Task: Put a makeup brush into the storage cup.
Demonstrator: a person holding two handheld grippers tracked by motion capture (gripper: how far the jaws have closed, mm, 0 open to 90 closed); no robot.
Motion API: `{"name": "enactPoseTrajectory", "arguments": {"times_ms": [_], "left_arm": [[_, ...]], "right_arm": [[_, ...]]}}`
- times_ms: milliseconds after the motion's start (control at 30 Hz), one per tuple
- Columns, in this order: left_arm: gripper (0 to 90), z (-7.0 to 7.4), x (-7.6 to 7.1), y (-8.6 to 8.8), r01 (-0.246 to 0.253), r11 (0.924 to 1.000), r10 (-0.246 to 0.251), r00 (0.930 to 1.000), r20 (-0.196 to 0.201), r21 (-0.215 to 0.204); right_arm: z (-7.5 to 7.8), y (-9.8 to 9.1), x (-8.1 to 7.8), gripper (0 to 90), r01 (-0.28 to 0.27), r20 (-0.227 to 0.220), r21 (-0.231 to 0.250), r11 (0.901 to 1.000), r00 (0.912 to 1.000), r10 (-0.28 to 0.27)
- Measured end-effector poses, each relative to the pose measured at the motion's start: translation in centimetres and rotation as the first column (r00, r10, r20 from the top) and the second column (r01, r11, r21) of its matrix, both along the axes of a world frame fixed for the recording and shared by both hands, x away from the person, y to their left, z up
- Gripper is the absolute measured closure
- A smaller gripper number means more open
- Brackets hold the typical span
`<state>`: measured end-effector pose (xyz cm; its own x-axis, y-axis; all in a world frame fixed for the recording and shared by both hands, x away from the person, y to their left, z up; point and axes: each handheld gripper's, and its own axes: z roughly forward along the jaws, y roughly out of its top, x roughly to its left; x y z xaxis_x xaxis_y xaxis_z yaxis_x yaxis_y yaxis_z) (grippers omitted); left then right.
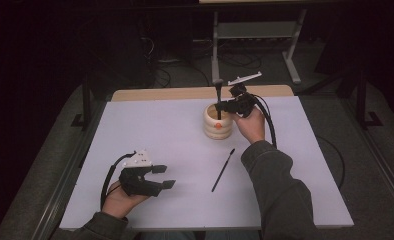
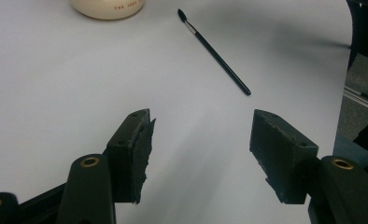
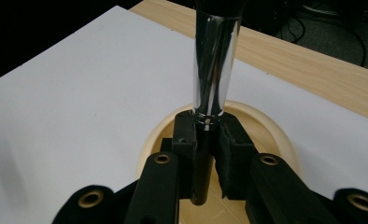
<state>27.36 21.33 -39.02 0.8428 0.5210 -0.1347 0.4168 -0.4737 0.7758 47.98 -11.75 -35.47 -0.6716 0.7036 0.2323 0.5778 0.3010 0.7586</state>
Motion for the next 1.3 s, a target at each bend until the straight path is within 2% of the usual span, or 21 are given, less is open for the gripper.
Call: {"name": "enactPoseTrajectory", "arguments": {"times_ms": [100, 300, 633, 667, 700, 733, 833, 1100, 1133, 1300], "left_arm": [[38.4, 0.0, 0.0, 0.0, -0.001, 1.0, 0.001, 1.0, 0.0, -0.002], [38.4, 0.0, 0.0, 0.0, 0.003, 1.0, -0.003, 1.0, -0.002, 0.001], [38.4, 0.0, 0.0, 0.0, 0.002, 1.0, -0.002, 1.0, -0.003, 0.0], [38.5, 0.0, 0.0, 0.0, 0.003, 1.0, -0.003, 1.0, -0.002, -0.003], [38.4, 0.0, 0.0, 0.0, 0.003, 1.0, -0.003, 1.0, -0.002, -0.003], [38.4, 0.0, 0.0, 0.0, 0.003, 1.0, -0.003, 1.0, -0.002, -0.002], [38.4, -0.1, 0.1, 0.0, 0.004, 1.0, -0.004, 1.0, -0.002, 0.004], [37.8, 0.0, 0.1, 0.2, 0.003, 1.0, -0.003, 1.0, 0.0, 0.007], [37.8, 0.0, 0.1, 0.2, 0.002, 1.0, -0.002, 1.0, 0.0, 0.007], [37.5, -0.1, 0.1, 0.2, -0.004, 1.0, 0.004, 1.0, -0.005, 0.004]], "right_arm": [[-0.3, 0.0, 0.0, 77.8, -0.007, 0.009, -0.015, 0.9999, 0.9999, 0.007], [-0.8, 0.0, 0.0, 77.7, 0.003, -0.018, -0.012, 0.9999, 0.9998, -0.003], [-1.2, 0.4, 0.1, 77.3, -0.004, -0.026, -0.028, 0.9996, 0.9997, 0.003], [-1.3, 0.5, 0.2, 71.5, -0.007, -0.028, -0.041, 0.9991, 0.9996, 0.006], [-1.3, 0.5, 0.2, 71.5, -0.007, -0.028, -0.041, 0.9991, 0.9996, 0.006], [-1.4, 0.6, 0.1, 68.3, -0.001, -0.024, -0.061, 0.9981, 0.9997, -0.001], [-1.3, 0.6, 0.0, 64.4, 0.006, -0.024, -0.066, 0.9978, 0.9997, -0.008], [-0.6, -0.5, -0.7, 59.9, 0.002, 0.007, -0.042, 0.9991, 1.0, -0.002], [-0.3, -0.7, -0.9, 58.7, 0.001, 0.003, -0.023, 0.9997, 1.0, -0.001], [0.1, -1.0, -1.2, 54.6, -0.003, 0.006, -0.02, 0.9998, 1.0, 0.003]]}}
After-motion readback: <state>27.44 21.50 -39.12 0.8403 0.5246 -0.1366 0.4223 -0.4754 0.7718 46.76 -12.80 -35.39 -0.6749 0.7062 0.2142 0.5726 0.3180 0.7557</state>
